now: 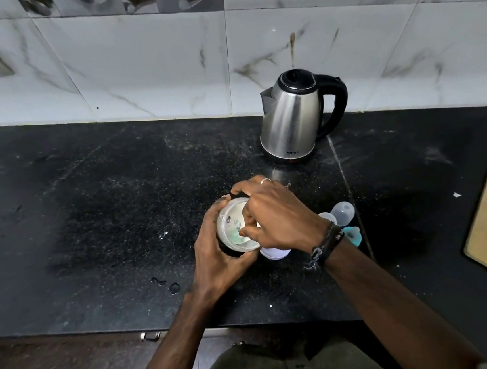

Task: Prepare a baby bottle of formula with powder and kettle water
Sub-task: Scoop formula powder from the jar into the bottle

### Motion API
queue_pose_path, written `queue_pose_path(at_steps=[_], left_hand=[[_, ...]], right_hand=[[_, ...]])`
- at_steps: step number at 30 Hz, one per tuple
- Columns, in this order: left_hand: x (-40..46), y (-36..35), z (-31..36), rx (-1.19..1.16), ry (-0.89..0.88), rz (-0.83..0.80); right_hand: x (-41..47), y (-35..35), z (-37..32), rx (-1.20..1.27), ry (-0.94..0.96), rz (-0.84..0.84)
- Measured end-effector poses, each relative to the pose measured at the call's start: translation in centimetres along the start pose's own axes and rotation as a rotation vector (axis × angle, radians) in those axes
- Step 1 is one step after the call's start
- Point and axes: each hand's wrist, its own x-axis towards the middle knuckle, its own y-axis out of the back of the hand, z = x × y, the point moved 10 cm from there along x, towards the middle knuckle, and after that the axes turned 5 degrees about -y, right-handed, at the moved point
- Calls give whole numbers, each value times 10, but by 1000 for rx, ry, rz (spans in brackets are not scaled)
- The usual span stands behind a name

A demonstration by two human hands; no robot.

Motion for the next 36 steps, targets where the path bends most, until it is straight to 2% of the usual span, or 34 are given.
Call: queue_pose_path(at_steps=[10, 25, 36], left_hand=[[1, 0, 1, -13, 32, 21], [-2, -4, 2, -45, 22, -11], [-16, -3, -25, 38, 111, -21]], right_hand=[[-6, 15, -7, 26, 46, 180], [-7, 0, 0, 71, 22, 78], [-10, 0, 22, 225, -40, 92]])
